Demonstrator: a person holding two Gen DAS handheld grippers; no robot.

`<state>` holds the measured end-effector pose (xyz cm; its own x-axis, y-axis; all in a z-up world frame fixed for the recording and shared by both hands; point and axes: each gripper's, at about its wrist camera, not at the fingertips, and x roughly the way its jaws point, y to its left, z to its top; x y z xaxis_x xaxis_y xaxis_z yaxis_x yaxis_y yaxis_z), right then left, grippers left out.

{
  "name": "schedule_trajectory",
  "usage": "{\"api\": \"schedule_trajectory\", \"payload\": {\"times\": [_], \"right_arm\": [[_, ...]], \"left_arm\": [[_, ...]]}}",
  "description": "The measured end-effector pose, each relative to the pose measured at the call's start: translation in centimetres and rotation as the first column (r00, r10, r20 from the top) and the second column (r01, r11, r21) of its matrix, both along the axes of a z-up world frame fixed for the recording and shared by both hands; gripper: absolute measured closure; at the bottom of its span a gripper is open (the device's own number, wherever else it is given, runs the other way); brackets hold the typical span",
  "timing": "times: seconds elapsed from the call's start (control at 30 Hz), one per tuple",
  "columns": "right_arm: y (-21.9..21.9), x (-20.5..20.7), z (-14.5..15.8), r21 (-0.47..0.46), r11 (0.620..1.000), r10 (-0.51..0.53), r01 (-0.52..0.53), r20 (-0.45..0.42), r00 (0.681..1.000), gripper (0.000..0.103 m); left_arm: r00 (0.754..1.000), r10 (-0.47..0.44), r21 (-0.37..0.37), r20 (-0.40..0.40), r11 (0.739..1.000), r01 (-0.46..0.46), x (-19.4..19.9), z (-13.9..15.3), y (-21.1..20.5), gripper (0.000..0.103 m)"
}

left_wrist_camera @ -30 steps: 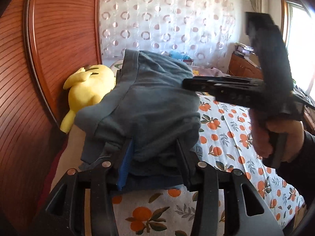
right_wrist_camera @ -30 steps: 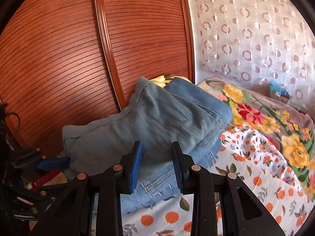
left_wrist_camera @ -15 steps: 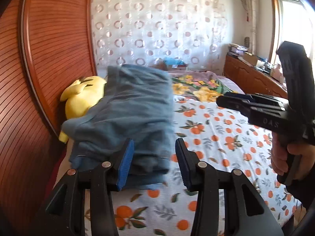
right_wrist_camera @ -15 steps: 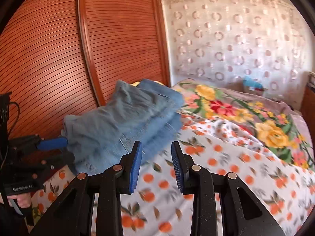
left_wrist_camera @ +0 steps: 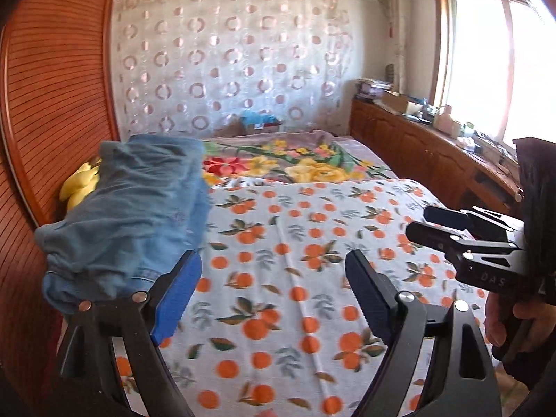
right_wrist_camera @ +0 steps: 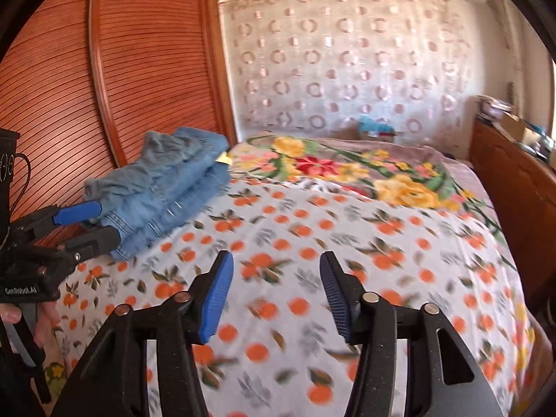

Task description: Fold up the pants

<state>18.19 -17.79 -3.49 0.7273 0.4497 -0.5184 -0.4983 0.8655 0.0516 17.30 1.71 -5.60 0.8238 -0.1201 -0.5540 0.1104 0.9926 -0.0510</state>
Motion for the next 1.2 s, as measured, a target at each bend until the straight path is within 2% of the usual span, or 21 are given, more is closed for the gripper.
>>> {"api": "schedule_trajectory", "payload": {"times": [0.13,0.27,0.57,0.83,1.2], "right_arm": [[-1.9,-2.4,0.2,-0.009,0.997,-0.078,0.078,-0.001,0.997,0.045],[-3.0,-5.1,0.9,-0.009,0.991,-0.136,0.136,0.002,0.991,0.045],[-3.6,-10.8,2.9,0.008,0.98,-0.2,0.199,0.045,0.979,0.045],[-4.7,-14.5,4.1,0.034,0.974,-0.227,0.225,0.081,0.971,0.045],[-5.0,-13.7,3.8,0.039,0.972,-0.236,0.233,0.117,0.965,0.045]], "left_arm": [[1.0,-0.028,0.004,0.009,1.0,0.028,-0.8,0.4,-2.0,0.018],[1.0,-0.026,0.052,0.014,0.998,0.026,-1.5,0.6,-3.8,0.018],[0.998,-0.015,0.091,0.056,0.996,0.009,-4.1,2.1,-6.5,0.018],[0.993,-0.029,0.049,0.111,0.999,0.023,-6.6,4.0,-6.9,0.018],[0.993,-0.007,0.035,0.117,0.999,0.003,-7.4,4.0,-6.1,0.017]]}}
